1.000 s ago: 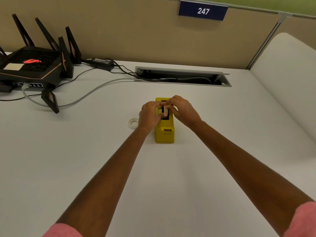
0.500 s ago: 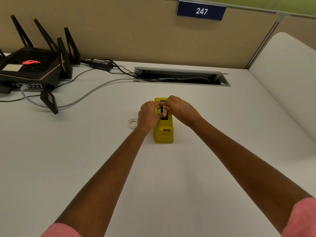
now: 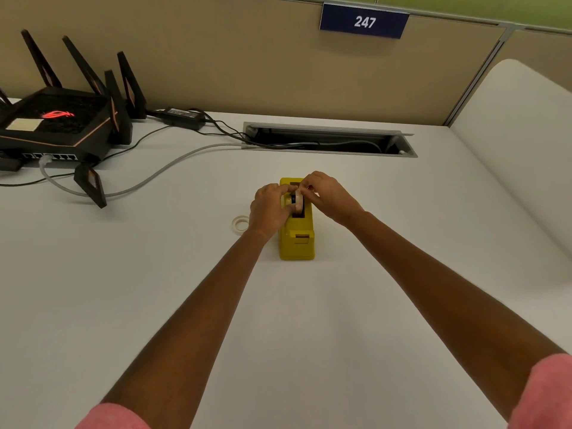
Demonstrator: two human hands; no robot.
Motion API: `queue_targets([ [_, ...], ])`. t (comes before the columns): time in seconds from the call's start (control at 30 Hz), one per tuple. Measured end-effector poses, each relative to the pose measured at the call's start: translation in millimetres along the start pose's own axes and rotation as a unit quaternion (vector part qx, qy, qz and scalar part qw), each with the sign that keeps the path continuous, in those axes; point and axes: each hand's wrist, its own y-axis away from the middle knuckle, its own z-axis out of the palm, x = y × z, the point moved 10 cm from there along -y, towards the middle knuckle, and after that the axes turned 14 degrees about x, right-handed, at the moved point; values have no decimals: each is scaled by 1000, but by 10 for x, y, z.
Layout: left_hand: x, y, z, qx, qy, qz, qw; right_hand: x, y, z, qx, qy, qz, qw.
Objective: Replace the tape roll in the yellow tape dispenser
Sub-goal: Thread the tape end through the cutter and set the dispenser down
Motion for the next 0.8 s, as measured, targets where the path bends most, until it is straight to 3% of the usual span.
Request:
queue_targets([
  [0.37,-1,-1,-5,-3,2,2,1000,-22,14,-131,14,-52,-2,999],
  [0.8,12,-22,1,4,-25,11,1000,-89,47,13,-17,59,-53,997],
])
